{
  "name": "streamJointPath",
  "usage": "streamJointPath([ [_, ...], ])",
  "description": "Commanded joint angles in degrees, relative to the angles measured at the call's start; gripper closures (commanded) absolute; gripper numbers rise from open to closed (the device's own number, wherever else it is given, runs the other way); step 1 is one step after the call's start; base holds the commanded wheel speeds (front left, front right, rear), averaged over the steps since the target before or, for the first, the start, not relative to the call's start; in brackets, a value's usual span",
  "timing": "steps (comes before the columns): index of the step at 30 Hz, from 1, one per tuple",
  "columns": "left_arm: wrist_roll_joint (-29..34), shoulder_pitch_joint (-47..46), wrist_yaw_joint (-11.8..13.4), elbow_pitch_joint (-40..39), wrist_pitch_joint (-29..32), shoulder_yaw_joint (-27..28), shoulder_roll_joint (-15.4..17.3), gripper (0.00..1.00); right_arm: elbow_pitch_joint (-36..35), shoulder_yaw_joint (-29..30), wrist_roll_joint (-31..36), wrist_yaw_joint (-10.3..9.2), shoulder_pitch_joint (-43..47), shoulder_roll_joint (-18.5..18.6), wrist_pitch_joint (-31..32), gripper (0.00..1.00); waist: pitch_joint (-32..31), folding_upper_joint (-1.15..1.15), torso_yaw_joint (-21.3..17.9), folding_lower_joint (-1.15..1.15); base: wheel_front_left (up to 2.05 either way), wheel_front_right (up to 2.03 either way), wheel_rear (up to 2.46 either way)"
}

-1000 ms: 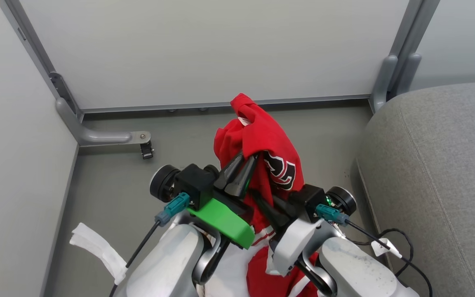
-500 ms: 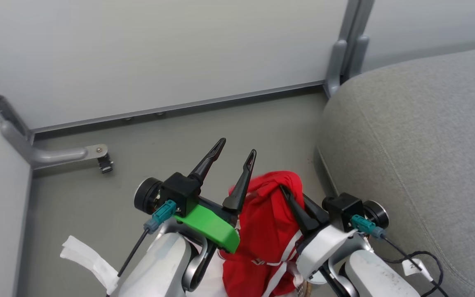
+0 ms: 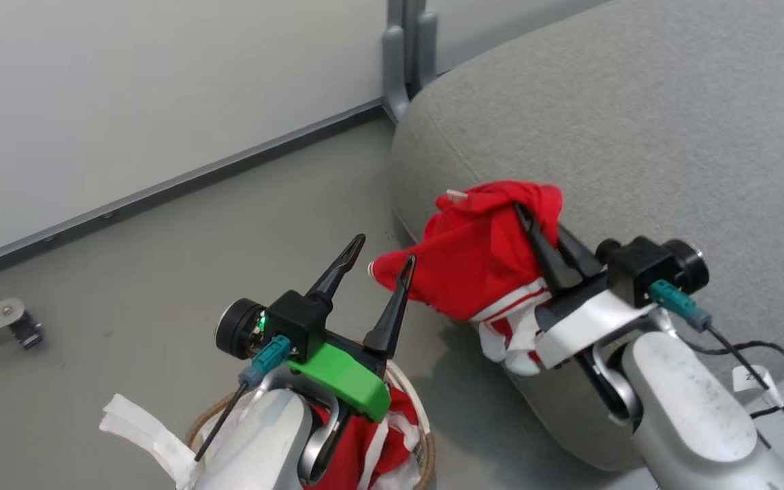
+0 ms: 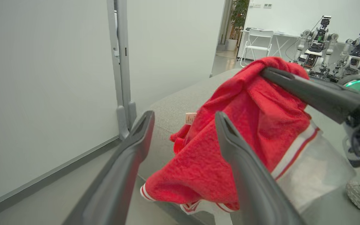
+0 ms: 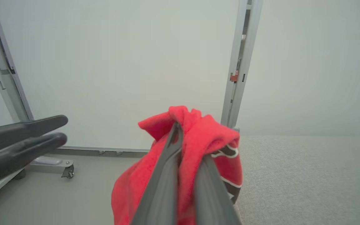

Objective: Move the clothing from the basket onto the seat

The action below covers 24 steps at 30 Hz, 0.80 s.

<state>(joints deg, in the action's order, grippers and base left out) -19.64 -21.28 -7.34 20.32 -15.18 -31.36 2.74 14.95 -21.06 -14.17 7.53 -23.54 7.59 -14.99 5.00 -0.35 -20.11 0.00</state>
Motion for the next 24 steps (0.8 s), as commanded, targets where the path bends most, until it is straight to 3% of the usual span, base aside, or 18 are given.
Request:
streamJointPath([
  [1,0.6,-0.4,-0.2,0.3,0.0,-0.1,0.3,0.00,-0.5,0.5,0.5,-0.08,-2.0,0.9,-0.3,1.00,4.7,0.35,-5.6,0.00,0.00,0.00,0.00],
  [11,0.3,-3.2,-0.2,2.1,0.0,-2.3,1.8,0.00,2.7,1.6,3.6,-0.08,-17.9,11.5,-0.3,1.00,11.1,0.35,-2.1,0.00,0.00,0.00,0.00],
  [16,-0.3,-4.9,-0.2,2.5,0.0,-3.1,3.0,0.00,6.9,0.4,7.1,-0.09,-26.4,19.7,-0.3,1.00,14.5,0.35,1.2,0.00,0.00,0.00,0.00],
  [24,-0.7,-6.9,-0.2,2.3,0.0,-2.7,4.3,0.00,15.1,3.0,7.8,-0.09,-32.6,25.9,-0.3,1.00,19.3,0.35,5.3,0.00,0.00,0.00,0.00],
])
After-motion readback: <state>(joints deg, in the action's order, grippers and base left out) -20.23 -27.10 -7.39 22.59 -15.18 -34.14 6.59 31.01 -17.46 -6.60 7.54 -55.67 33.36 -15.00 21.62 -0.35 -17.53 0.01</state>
